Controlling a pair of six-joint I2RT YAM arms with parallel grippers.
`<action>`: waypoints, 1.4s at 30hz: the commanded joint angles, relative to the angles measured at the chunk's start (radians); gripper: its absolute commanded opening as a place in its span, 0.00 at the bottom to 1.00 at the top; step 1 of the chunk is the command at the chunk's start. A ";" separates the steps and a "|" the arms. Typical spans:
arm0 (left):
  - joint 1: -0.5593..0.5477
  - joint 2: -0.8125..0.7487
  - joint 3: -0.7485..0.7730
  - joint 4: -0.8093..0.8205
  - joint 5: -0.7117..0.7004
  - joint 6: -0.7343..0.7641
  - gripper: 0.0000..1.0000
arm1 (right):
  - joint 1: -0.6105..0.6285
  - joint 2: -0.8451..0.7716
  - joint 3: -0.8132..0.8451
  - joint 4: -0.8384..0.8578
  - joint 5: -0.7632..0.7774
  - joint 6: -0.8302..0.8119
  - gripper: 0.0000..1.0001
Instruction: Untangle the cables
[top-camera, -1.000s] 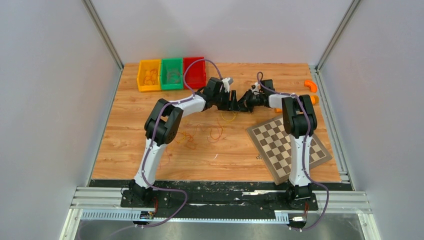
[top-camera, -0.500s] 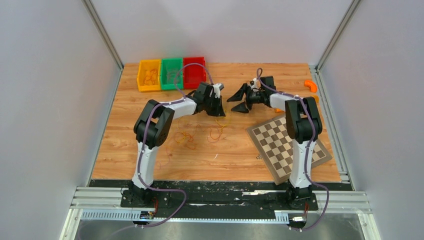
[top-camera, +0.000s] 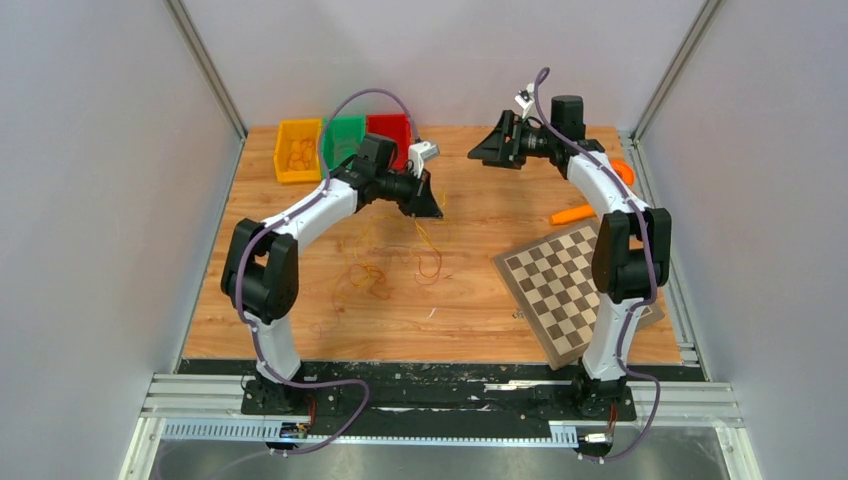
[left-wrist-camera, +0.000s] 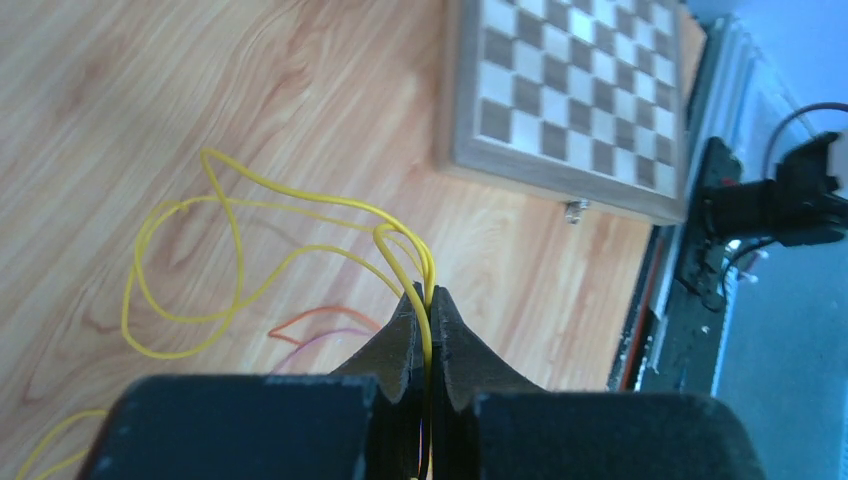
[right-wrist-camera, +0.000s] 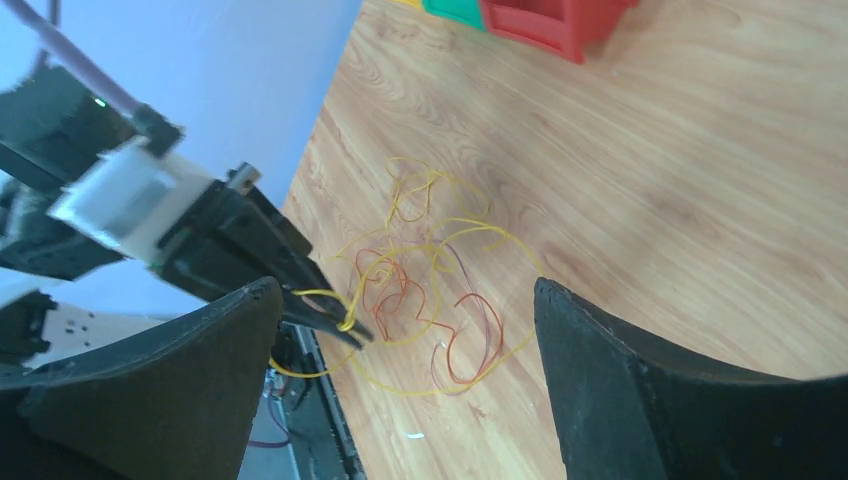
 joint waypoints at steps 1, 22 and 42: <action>0.024 -0.079 0.109 -0.042 0.086 0.117 0.00 | 0.041 -0.046 0.036 -0.032 -0.018 -0.122 0.95; 0.177 0.418 0.901 -0.112 -0.563 0.293 0.00 | -0.045 -0.133 -0.048 -0.076 0.076 -0.184 0.98; 0.204 0.679 0.967 0.198 -0.585 0.395 0.00 | -0.063 -0.082 -0.052 -0.086 0.064 -0.160 0.98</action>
